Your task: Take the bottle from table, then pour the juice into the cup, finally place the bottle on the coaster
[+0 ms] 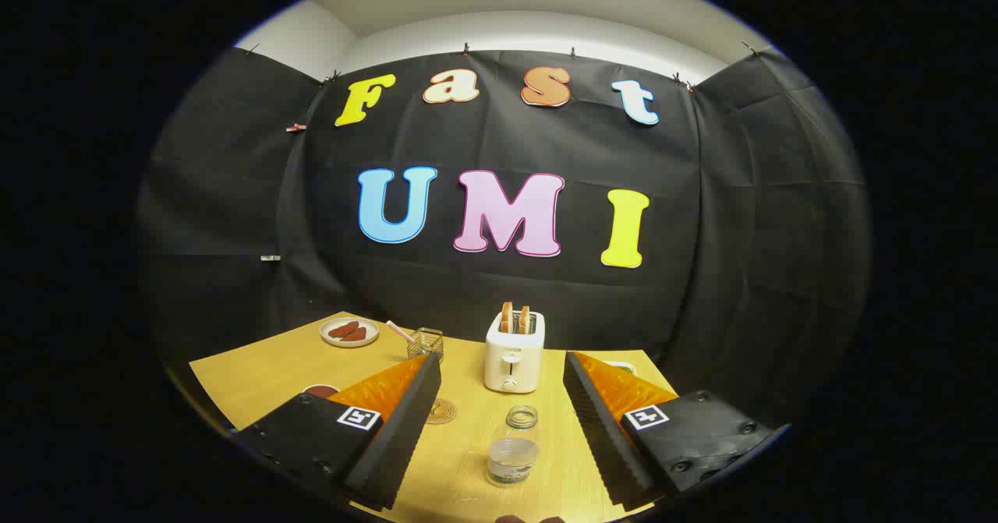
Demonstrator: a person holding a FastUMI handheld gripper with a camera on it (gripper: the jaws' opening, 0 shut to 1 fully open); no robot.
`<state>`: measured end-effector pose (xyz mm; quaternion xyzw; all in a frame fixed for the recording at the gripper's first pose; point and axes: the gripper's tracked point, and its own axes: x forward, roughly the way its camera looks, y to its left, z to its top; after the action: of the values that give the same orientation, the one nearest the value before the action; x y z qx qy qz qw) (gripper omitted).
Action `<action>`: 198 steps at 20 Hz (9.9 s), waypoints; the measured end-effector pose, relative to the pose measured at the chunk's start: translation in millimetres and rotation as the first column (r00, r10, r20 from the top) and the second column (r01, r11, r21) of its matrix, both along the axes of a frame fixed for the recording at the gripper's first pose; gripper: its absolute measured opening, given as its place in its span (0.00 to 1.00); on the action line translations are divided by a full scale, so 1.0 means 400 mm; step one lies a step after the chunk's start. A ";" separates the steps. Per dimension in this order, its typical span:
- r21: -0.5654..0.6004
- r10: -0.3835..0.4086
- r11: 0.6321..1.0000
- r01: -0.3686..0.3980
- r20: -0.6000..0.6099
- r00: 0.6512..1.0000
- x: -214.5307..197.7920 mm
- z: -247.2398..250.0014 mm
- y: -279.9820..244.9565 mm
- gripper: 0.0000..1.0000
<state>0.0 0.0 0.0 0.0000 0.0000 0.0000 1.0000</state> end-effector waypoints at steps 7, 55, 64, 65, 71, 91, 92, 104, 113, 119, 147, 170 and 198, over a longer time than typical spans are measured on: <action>0.005 -0.007 1.000 0.007 -0.008 1.000 0.009 -0.014 -0.016 0.97; 0.009 0.029 1.000 -0.028 -0.210 0.977 0.138 -0.392 -0.027 0.97; -0.003 0.032 0.999 -0.034 -0.263 0.964 0.151 -0.476 -0.024 0.98; -0.011 0.031 0.999 -0.035 -0.268 0.963 0.151 -0.484 -0.028 0.98; -0.015 0.038 0.999 -0.044 -0.286 0.957 0.157 -0.512 -0.034 0.96; -0.197 0.136 0.963 -0.183 -0.233 0.963 0.180 -0.369 0.047 0.72; -0.211 0.142 0.958 -0.193 -0.234 0.962 0.184 -0.354 0.060 0.72; -0.467 0.109 0.856 -0.223 -0.260 0.960 0.235 -0.284 0.233 0.72; -0.720 0.009 0.673 -0.172 -0.225 0.974 0.260 -0.302 0.329 0.71; -0.773 0.023 0.598 -0.212 -0.248 0.969 0.268 -0.335 0.386 0.71; -0.973 0.122 -0.024 -0.230 -0.232 0.965 0.352 -0.403 0.501 0.71; -0.940 0.155 -0.267 -0.212 -0.259 0.953 0.384 -0.420 0.503 0.71; -0.893 0.201 -0.425 -0.150 -0.255 0.946 0.400 -0.395 0.545 0.71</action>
<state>160.1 218.0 -157.8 -0.8279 -0.0156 0.1638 0.5361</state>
